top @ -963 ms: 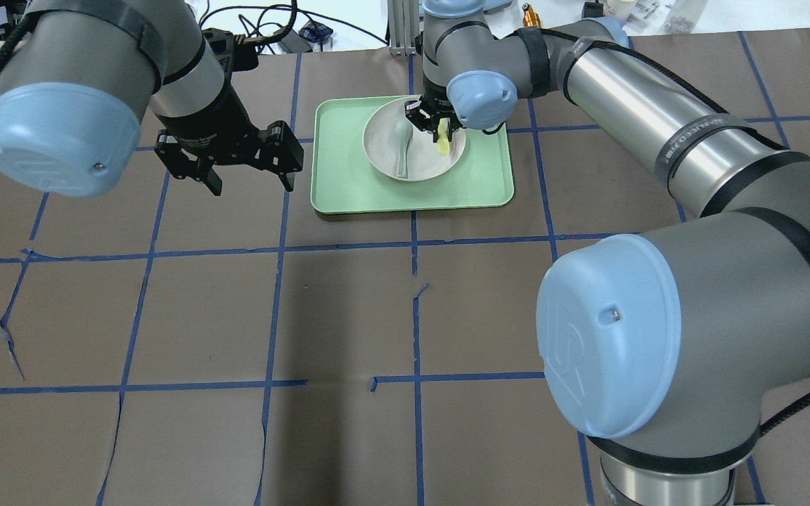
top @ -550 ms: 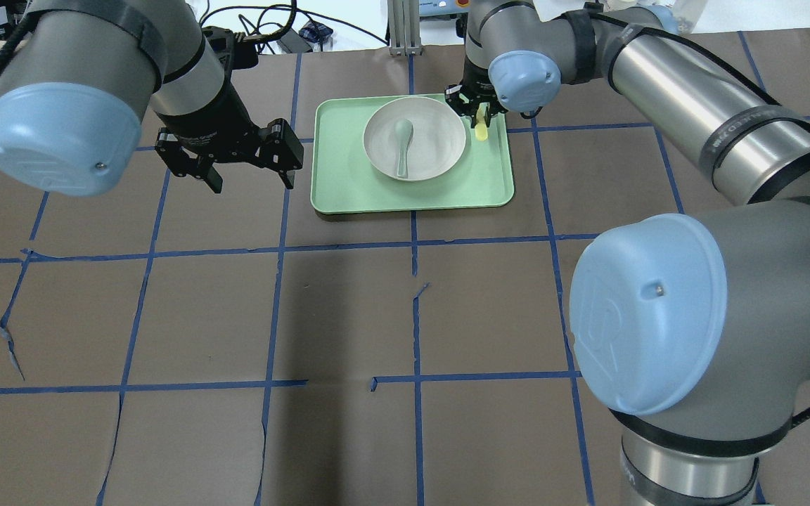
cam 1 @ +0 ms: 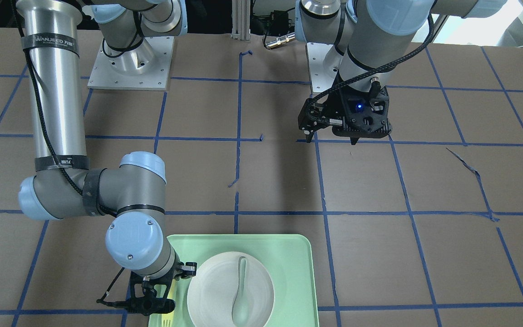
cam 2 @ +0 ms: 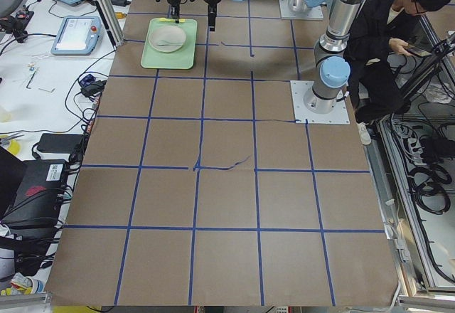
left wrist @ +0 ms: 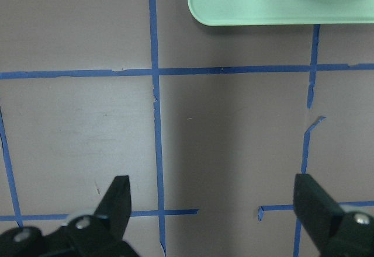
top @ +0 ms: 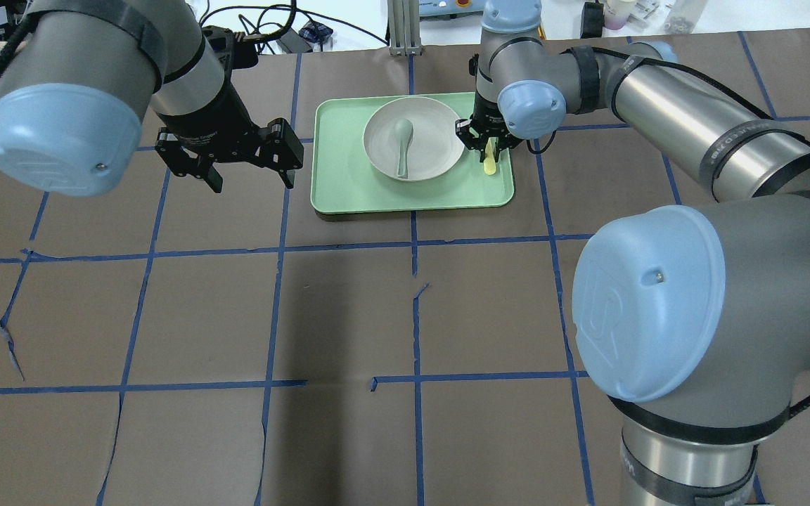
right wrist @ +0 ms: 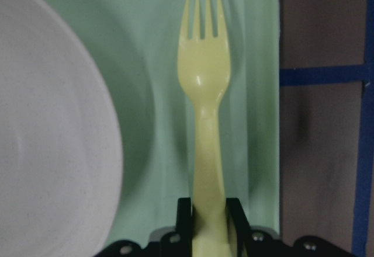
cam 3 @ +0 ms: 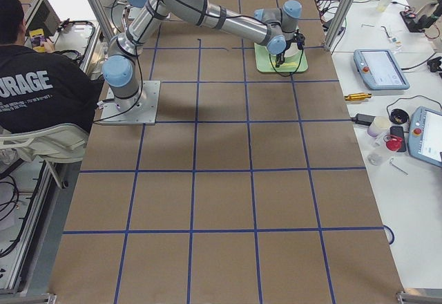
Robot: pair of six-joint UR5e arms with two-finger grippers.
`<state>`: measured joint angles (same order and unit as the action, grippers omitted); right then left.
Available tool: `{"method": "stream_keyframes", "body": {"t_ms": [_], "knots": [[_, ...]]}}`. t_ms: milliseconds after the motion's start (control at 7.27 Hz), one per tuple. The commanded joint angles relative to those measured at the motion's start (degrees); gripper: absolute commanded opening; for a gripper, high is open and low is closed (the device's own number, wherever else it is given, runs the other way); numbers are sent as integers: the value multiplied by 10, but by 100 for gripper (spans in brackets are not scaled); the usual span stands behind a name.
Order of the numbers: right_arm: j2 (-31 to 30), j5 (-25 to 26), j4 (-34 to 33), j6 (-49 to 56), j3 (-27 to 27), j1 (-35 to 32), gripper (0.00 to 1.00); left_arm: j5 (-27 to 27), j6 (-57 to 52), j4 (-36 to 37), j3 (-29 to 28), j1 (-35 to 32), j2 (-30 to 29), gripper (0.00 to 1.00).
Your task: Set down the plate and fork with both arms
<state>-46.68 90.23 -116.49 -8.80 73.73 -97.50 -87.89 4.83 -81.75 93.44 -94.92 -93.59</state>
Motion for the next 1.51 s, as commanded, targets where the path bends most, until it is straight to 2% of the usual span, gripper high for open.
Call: {"method": "stream_keyframes", "body": {"t_ms": [0, 275, 413, 688, 963, 1101, 1376], "knots": [[-13, -6, -20, 33, 24, -1, 99, 0, -1, 1, -1, 0, 1, 100], [-70, 20, -16, 110, 30, 10, 100, 0, -1, 0, 0, 0, 3, 100], [-128, 55, 41, 114, 36, 26, 100, 0, -1, 1, -1, 0, 4, 100], [-270, 52, 162, 121, 70, 79, 100, 0, -2, 0, 0, 0, 5, 100], [-384, 50, 302, 169, 93, 95, 100, 0, -2, -1, 1, 0, 8, 100], [-418, 50, 326, 167, 101, 95, 100, -1, -2, -1, 1, 0, 9, 100], [-423, 47, 320, 162, 147, 92, 100, -1, -1, -1, 1, 0, 11, 100]]}}
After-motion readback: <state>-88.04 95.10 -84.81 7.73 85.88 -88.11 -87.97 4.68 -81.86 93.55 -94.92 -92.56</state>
